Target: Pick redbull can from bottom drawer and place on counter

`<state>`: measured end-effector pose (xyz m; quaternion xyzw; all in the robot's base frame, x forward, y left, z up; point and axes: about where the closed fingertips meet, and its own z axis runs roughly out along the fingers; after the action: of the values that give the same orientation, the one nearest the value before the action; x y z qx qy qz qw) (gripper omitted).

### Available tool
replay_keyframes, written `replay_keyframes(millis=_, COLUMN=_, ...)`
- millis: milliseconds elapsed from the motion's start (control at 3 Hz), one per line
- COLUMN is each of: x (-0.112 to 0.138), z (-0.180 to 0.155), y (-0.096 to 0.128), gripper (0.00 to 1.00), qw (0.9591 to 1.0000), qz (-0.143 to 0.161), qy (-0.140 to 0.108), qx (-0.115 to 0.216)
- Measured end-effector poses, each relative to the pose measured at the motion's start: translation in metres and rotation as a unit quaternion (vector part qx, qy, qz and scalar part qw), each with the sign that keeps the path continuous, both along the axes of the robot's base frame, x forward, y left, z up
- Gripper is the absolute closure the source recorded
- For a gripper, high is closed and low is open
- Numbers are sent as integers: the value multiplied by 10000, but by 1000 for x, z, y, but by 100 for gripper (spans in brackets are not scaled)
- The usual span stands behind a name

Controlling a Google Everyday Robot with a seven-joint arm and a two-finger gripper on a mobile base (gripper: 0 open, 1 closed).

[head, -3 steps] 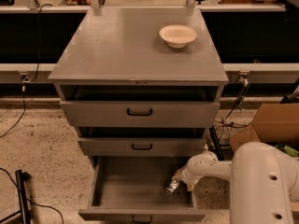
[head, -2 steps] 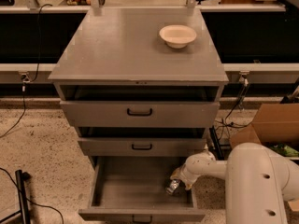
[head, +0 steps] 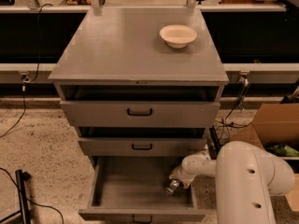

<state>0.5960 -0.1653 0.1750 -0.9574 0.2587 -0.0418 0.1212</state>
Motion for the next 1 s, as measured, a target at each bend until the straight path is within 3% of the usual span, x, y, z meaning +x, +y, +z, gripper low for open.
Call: replay_keyframes(millis=1000, x=-5, z=-41, y=16, gripper=44, qw=9999, qz=81, qy=60, qx=22)
